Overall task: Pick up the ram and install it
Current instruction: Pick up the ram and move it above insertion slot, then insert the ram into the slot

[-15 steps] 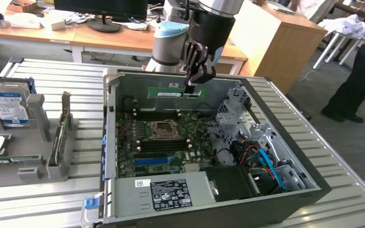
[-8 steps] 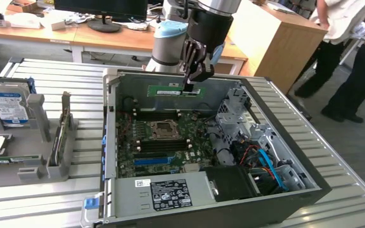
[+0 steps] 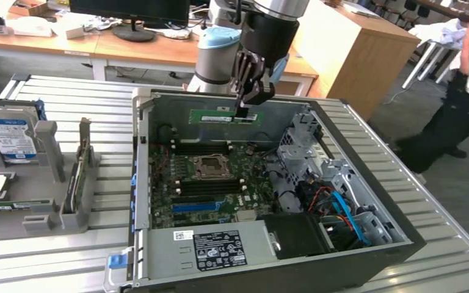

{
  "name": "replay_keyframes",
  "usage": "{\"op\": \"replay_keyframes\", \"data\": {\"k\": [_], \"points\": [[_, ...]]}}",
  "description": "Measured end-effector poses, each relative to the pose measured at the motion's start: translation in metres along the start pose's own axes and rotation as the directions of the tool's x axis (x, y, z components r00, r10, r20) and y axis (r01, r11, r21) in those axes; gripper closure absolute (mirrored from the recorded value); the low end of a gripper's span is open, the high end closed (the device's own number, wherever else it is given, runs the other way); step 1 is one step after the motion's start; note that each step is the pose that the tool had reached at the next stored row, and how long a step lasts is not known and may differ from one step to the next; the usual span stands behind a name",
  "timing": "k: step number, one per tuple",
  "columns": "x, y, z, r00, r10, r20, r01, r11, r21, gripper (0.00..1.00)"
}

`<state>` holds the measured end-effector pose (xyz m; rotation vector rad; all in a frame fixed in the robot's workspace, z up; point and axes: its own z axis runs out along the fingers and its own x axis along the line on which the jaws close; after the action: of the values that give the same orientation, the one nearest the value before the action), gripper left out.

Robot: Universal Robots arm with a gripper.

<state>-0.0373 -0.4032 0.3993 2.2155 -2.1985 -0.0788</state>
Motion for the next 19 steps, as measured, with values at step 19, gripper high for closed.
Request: {"op": "replay_keyframes", "data": {"k": [19], "points": [[-0.0003,-0.0003,0.0070,1.0000,0.000,0.0000,0.000,1.0000,-0.0001,0.88]]}}
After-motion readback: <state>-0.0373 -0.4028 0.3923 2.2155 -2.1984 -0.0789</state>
